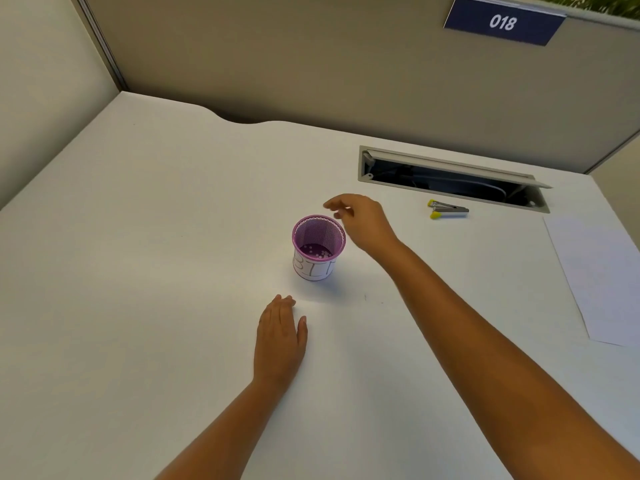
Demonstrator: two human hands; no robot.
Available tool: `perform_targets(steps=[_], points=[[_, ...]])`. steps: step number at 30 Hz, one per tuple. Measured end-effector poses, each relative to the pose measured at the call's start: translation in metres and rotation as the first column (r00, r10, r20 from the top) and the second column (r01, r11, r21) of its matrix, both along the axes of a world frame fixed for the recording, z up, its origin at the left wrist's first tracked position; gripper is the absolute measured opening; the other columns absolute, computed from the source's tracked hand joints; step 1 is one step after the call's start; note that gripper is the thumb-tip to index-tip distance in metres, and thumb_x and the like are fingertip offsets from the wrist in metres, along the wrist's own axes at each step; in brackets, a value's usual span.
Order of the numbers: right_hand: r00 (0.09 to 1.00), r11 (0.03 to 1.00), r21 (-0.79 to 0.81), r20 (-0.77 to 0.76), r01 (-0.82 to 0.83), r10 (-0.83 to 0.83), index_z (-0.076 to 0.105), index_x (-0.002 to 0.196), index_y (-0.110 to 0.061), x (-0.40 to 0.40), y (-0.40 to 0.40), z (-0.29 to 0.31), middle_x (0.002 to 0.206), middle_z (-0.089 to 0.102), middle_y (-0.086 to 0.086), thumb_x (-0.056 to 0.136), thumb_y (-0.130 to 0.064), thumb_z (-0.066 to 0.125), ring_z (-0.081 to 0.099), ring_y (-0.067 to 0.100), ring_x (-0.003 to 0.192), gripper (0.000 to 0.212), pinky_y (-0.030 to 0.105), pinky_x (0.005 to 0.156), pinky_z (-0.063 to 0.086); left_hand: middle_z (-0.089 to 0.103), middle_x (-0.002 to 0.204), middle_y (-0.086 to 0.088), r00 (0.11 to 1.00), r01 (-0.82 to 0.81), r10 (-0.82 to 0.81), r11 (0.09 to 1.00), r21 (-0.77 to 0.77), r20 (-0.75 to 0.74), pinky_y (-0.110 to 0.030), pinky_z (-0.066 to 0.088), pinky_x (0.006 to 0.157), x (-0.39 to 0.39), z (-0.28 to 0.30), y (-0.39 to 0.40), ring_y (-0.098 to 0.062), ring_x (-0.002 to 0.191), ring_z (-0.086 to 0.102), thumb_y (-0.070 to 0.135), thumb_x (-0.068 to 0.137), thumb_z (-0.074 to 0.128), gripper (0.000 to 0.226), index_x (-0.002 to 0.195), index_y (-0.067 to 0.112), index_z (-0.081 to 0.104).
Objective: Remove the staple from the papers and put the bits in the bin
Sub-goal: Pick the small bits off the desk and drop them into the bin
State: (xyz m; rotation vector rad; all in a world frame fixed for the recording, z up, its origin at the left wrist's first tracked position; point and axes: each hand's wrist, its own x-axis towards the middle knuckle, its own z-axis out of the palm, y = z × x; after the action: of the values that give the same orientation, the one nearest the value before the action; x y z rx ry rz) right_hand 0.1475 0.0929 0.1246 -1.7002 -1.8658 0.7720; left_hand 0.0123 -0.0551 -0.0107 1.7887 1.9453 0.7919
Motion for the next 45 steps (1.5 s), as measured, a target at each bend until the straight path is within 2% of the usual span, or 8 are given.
perform_targets(steps=[3,7,12,22,26,31,37,45], points=[[0.996,0.991,0.098,-0.004,0.091,-0.092,0.063,0.109,-0.006,0.019,0.0,-0.002,0.11,0.063,0.013,0.092,0.004,0.033,0.058,0.015,0.089,0.036,0.022,0.081,0.044,0.064,0.112,-0.02,1.0,-0.001,0.001,1.0,-0.001,-0.019,-0.048,0.044,0.093,0.0,0.0,0.001,-0.037,0.11,0.058,0.031,0.086,0.037,0.045,0.111,-0.002,0.057],[0.968,0.983,0.084,0.176,0.163,-0.176,0.053,0.121,-0.008,0.046,-0.011,-0.032,0.126,0.052,0.012,0.087,0.012,0.035,0.055,0.022,0.11,0.043,0.027,0.09,0.042,0.063,0.114,-0.02,0.999,0.007,-0.007,1.0,-0.012,-0.032,-0.047,0.044,0.094,0.0,0.0,0.001,-0.037,0.112,0.057,0.033,0.085,0.034,0.049,0.112,-0.002,0.056],[0.912,0.977,-0.189,0.411,0.094,-0.009,0.047,0.131,-0.006,0.072,-0.051,-0.085,0.135,0.045,0.014,0.089,0.004,0.036,0.041,0.029,0.126,0.045,0.035,0.104,0.036,0.062,0.114,-0.021,1.0,0.004,-0.004,1.0,-0.02,-0.023,-0.049,0.043,0.095,0.0,-0.001,0.001,-0.038,0.112,0.056,0.033,0.085,0.034,0.05,0.113,-0.003,0.055],[0.904,0.984,-0.132,0.395,-0.118,0.162,0.034,0.141,-0.01,0.063,-0.124,-0.106,0.146,0.037,0.007,0.093,0.001,0.036,0.032,0.021,0.136,0.049,0.03,0.11,0.029,0.062,0.113,-0.02,0.999,0.019,-0.02,0.999,-0.03,-0.025,-0.048,0.044,0.095,0.0,-0.001,0.002,-0.038,0.113,0.055,0.031,0.085,0.034,0.048,0.111,-0.003,0.055],[0.955,0.981,-0.096,0.262,0.169,-0.139,0.026,0.145,-0.014,0.074,-0.125,-0.107,0.155,0.021,0.003,0.1,-0.025,0.032,0.014,0.017,0.144,0.047,0.029,0.118,0.01,0.061,0.115,-0.02,0.999,0.025,-0.026,0.999,-0.037,-0.026,-0.047,0.043,0.095,0.0,-0.002,0.002,-0.038,0.115,0.054,0.032,0.086,0.033,0.049,0.113,-0.002,0.055],[0.822,0.918,-0.248,0.556,0.31,-0.127,-0.007,0.146,-0.005,0.08,-0.143,-0.118,0.157,-0.011,0.011,0.093,-0.057,0.02,-0.013,0.024,0.145,0.079,0.041,0.116,-0.011,0.061,0.115,-0.02,0.999,0.025,-0.026,0.999,-0.041,-0.022,-0.047,0.043,0.096,0.0,-0.002,0.002,-0.038,0.114,0.054,0.032,0.086,0.033,0.049,0.113,-0.003,0.055],[0.81,0.932,-0.262,0.584,0.25,-0.053,-0.019,0.143,-0.004,0.064,-0.147,-0.125,0.154,-0.022,0.013,0.041,-0.083,-0.035,-0.023,0.026,0.142,0.13,0.047,0.11,-0.02,0.062,0.113,-0.02,0.999,0.024,-0.025,0.999,-0.043,-0.02,-0.047,0.043,0.096,0.0,-0.002,0.002,-0.037,0.113,0.055,0.032,0.085,0.034,0.049,0.112,-0.003,0.055],[0.822,0.959,-0.275,0.561,0.075,0.097,-0.018,0.144,-0.008,0.046,-0.124,-0.124,0.154,-0.024,0.009,0.041,-0.086,-0.03,-0.03,0.021,0.138,0.13,0.049,0.106,-0.024,0.059,0.119,-0.018,0.999,0.03,-0.031,0.997,-0.069,-0.017,-0.045,0.04,0.1,-0.001,-0.003,0.003,-0.035,0.119,0.05,0.036,0.086,0.031,0.052,0.115,-0.001,0.053]])
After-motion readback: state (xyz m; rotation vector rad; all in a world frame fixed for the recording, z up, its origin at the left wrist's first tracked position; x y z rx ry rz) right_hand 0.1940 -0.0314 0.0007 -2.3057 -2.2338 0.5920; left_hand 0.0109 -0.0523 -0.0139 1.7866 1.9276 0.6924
